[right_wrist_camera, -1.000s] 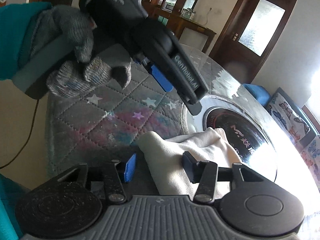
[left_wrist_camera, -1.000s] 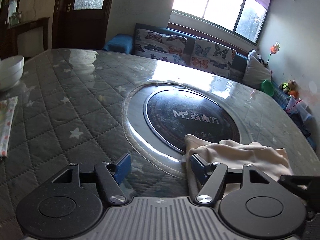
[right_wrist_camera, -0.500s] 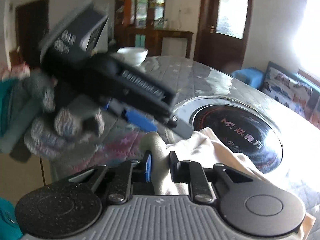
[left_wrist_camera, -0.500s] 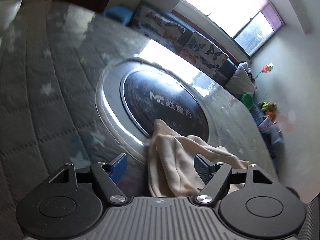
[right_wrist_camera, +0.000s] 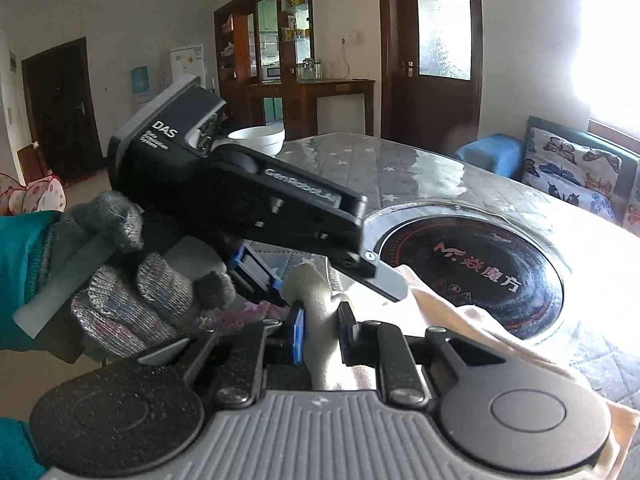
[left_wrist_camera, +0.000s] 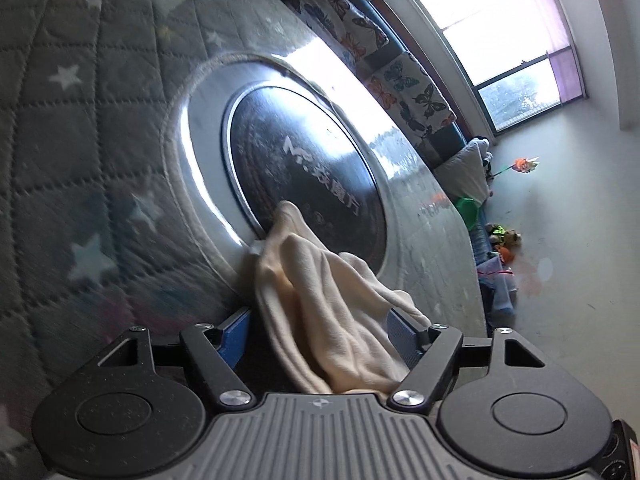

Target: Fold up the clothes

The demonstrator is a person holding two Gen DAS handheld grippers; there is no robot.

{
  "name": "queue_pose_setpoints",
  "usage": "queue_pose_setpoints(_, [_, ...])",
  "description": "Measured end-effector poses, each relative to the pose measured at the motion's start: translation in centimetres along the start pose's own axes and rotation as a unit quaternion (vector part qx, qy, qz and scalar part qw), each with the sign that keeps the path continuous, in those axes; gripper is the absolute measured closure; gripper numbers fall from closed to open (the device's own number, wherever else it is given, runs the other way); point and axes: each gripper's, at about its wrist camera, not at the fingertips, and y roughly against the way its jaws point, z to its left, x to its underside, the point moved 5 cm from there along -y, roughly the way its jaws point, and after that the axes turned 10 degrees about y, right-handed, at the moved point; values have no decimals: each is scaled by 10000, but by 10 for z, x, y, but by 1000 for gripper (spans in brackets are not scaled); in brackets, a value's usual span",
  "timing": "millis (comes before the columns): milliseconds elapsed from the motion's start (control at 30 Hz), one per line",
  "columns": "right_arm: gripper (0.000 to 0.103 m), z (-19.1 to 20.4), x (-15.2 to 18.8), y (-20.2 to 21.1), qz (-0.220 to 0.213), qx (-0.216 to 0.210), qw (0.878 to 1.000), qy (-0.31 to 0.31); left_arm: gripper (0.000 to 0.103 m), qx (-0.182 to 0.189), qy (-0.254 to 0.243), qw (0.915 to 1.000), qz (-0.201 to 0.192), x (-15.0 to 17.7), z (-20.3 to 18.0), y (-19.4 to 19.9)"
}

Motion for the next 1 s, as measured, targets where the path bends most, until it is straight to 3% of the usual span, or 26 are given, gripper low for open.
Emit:
queue_pose_setpoints(100, [88, 1, 1, 0, -25, -22, 10000, -10, 46, 27, 44, 9999, 145, 1, 0, -7])
queue_pose_setpoints(167, [88, 3, 2, 0, -26, -50, 10000, -3, 66, 36, 133, 9996, 240, 1, 4, -12])
queue_pose_setpoints(267, [88, 6, 5, -2, 19, -82, 10000, 37, 77, 41, 208, 9994, 272, 0, 9, -15])
queue_pose_setpoints(633, [77, -10, 17, 18, -28, 83, 9997, -226, 81, -75, -28, 9998, 180, 2, 6, -13])
queue_pose_setpoints(800, [75, -49, 40, 46, 90, 823, 9940, -717, 81, -133, -139, 9997, 156, 3, 4, -12])
queue_pose_setpoints(1000, [72, -103, 77, 68, 320, 1721, 9755, -1335, 81, -178, -235, 9995, 118, 5, 2, -14])
